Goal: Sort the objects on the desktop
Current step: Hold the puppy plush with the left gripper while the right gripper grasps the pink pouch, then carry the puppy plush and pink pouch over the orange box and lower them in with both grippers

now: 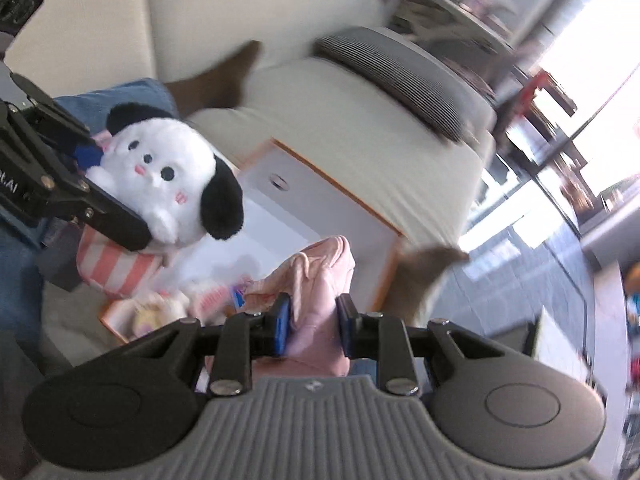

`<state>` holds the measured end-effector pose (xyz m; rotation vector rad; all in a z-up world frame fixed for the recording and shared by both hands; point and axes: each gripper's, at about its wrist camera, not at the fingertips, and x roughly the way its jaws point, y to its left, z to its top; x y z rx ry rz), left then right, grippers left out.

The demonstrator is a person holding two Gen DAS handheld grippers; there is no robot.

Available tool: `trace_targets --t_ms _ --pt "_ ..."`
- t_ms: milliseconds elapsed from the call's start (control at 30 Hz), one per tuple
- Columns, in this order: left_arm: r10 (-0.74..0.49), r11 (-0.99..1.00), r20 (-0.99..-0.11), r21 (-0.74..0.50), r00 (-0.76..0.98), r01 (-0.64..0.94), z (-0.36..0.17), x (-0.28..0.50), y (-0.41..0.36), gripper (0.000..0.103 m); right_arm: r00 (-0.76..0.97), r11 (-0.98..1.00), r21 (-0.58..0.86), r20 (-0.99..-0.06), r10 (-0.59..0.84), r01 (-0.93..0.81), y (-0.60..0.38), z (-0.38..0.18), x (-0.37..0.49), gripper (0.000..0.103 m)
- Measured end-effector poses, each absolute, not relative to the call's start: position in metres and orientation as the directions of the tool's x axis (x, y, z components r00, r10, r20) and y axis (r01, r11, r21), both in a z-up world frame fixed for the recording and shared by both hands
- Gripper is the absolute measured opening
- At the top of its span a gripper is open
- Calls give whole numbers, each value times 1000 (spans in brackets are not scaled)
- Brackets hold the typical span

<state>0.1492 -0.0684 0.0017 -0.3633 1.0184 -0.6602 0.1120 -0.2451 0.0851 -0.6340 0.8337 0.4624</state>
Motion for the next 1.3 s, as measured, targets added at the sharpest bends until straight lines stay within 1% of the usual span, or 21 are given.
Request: trace_targets --t_ms 233,367,533,600,700,767,933,1067,1200,1300 --pt "-675 734 -704 -612 220 293 -55 182 -127 69 581 814 -254 -805 121 -522 -301 55 114 26" --pt "-672 738 -715 -628 192 244 -77 198 -143 69 574 836 -220 -808 133 -503 -318 41 117 26" --pt "-683 730 -714 -660 154 179 -101 210 -151 69 573 863 -159 -801 171 -479 -335 37 119 25" --pt "-675 737 -725 -658 138 155 -111 212 -152 69 571 863 -153 -801 177 -482 -338 35 118 23" --pt "-650 759 -750 -638 122 129 -125 212 -156 69 560 856 -145 -807 188 -496 -333 29 117 22" --pt "-635 772 -762 -623 126 127 -125 210 -158 69 563 847 -160 -805 186 -507 -328 28 114 22" --pt "-532 844 -837 -513 130 158 -116 209 -169 68 560 829 -184 -809 177 -528 -308 23 112 22" --pt "-487 868 -866 -464 116 179 -112 207 -171 68 527 806 -188 -832 174 -562 -290 12 114 21" --pt "-459 881 -880 -433 123 192 -111 203 -170 68 462 819 -123 -867 186 -561 -293 -4 124 20" --pt "-460 881 -880 -436 119 185 -114 202 -171 68 424 832 -73 -882 203 -550 -297 -12 129 20"
